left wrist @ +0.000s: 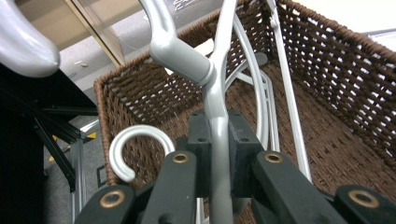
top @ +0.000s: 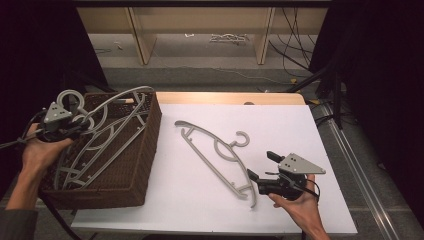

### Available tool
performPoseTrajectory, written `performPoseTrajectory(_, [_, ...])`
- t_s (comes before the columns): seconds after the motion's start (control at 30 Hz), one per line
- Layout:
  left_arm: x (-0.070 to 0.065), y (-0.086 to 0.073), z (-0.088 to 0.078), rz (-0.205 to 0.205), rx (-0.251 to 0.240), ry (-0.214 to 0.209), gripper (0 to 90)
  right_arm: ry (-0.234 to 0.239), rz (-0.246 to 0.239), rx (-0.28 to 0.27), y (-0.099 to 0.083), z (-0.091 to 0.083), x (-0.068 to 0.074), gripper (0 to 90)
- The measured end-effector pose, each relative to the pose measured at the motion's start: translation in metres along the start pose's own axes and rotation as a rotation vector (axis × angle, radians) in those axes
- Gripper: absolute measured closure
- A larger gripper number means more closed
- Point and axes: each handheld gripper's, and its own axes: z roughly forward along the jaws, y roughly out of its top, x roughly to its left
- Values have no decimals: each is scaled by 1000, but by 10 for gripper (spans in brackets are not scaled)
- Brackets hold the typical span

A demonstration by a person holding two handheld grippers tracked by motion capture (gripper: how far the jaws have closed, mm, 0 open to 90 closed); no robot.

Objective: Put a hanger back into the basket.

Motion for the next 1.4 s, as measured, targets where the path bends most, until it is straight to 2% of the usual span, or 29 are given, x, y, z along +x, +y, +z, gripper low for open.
performPoseTrajectory(0.03, [0,-2,1,-16,-7,3,821,-1,-1,-2,0,0,0,164])
performPoseTrajectory(0.1, [1,-5,2,-22,-7,2,821,6,-1,4,0,-1,0,164])
performPoseTrajectory(0.23, [3,-7,3,-16,0,6,821,0,-2,-2,0,0,0,164])
performPoseTrajectory(0.33, [4,-7,3,4,14,9,821,-1,-2,0,0,0,0,164])
performPoseTrajectory(0.43, [4,-9,4,24,33,3,821,3,-2,6,0,0,0,165])
performPoseTrajectory(0.47, [5,-9,4,49,53,7,821,5,-2,6,0,-1,0,165])
performPoseTrajectory(0.5, [4,-11,5,44,52,3,821,3,-3,7,0,-1,-1,165])
performPoseTrajectory(0.53, [4,-11,6,58,66,4,821,2,-3,7,0,-1,-1,165])
performPoseTrajectory(0.67, [2,-15,12,47,79,-7,820,4,-2,6,0,0,0,165])
performPoseTrajectory(0.8, [-2,-16,19,74,105,-14,819,3,-2,11,0,0,0,165])
performPoseTrajectory(0.83, [-4,-16,21,61,108,-17,819,3,-2,12,0,0,0,165])
performPoseTrajectory(0.9, [-4,-17,24,65,115,-21,818,7,-2,-1,-1,1,-1,165])
performPoseTrajectory(0.93, [-5,-18,25,74,133,-27,818,2,0,20,0,-1,-1,165])
performPoseTrajectory(0.97, [-5,-18,25,74,133,-27,818,5,-1,9,0,0,-1,165])
performPoseTrajectory(1.0, [-6,-19,28,73,141,-27,819,0,-4,31,0,-2,-1,166])
performPoseTrajectory(1.07, [-10,-21,35,77,162,-32,818,2,-1,12,-1,0,-1,166])
performPoseTrajectory(1.1, [-10,-21,38,97,170,-32,817,6,7,16,-1,1,0,166])
performPoseTrajectory(1.13, [-12,-22,41,91,185,-34,817,4,-2,8,-1,1,0,166])
performPoseTrajectory(1.17, [-13,-23,42,90,198,-33,818,10,13,17,-1,1,1,166])
performPoseTrajectory(1.2, [-14,-25,45,96,214,-21,818,3,1,6,-1,1,0,166])
performPoseTrajectory(1.27, [-13,-27,46,90,219,-10,817,13,14,26,-1,1,0,166])
performPoseTrajectory(1.33, [-12,-29,48,88,227,-9,814,13,1,7,-2,2,-1,166])
performPoseTrajectory(1.37, [-10,-30,48,96,233,-7,813,11,-2,20,-2,1,-1,166])
performPoseTrajectory(1.4, [-10,-30,49,86,236,-4,812,9,-2,20,-2,2,-1,166])
